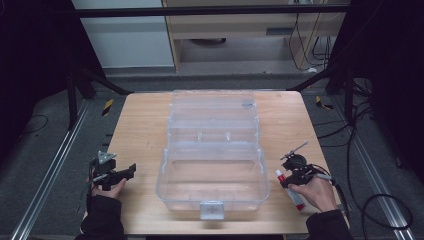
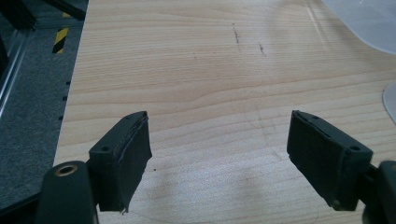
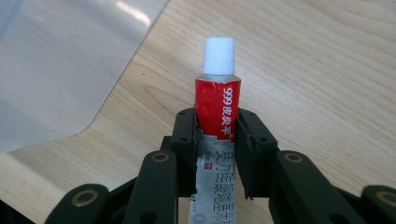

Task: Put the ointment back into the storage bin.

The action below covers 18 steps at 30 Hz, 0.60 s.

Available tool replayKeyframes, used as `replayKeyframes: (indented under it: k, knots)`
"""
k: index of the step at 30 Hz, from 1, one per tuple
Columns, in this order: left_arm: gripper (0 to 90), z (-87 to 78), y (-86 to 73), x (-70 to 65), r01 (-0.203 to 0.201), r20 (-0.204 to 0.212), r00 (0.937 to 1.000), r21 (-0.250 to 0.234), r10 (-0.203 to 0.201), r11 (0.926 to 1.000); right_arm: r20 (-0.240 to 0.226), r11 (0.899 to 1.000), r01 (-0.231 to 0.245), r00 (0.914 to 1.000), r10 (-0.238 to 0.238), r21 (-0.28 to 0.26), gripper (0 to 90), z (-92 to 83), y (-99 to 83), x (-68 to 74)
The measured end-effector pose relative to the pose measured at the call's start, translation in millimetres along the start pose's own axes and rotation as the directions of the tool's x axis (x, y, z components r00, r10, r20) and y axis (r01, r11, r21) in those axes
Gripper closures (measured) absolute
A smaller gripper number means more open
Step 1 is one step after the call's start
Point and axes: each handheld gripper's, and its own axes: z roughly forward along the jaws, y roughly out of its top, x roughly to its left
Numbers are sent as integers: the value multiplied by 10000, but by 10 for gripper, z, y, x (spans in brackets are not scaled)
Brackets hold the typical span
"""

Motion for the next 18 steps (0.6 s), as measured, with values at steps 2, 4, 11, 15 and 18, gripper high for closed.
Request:
replayKeyframes:
  k: [2,4,11,15,18]
  knots:
    - [212,-2,-1,3,5,15,10000,-22,-5,10000,39,9996,159,9999,-158,-235,703,-56,-8,-14]
    - [212,-3,-3,6,-7,18,10000,14,7,10000,5,9985,195,9998,-195,-509,703,-110,-11,-16]
    - [213,-10,-4,2,-21,25,10000,-44,21,10000,93,9794,516,9987,-507,-1952,703,-322,-23,3]
    - [212,-8,-5,2,-14,24,10000,-31,14,10000,263,9420,862,9963,-821,-3243,703,-462,-35,15]
    - [212,-4,-5,1,-30,35,10000,-11,30,10000,604,9126,1275,9918,-1128,-3885,703,-550,-45,20]
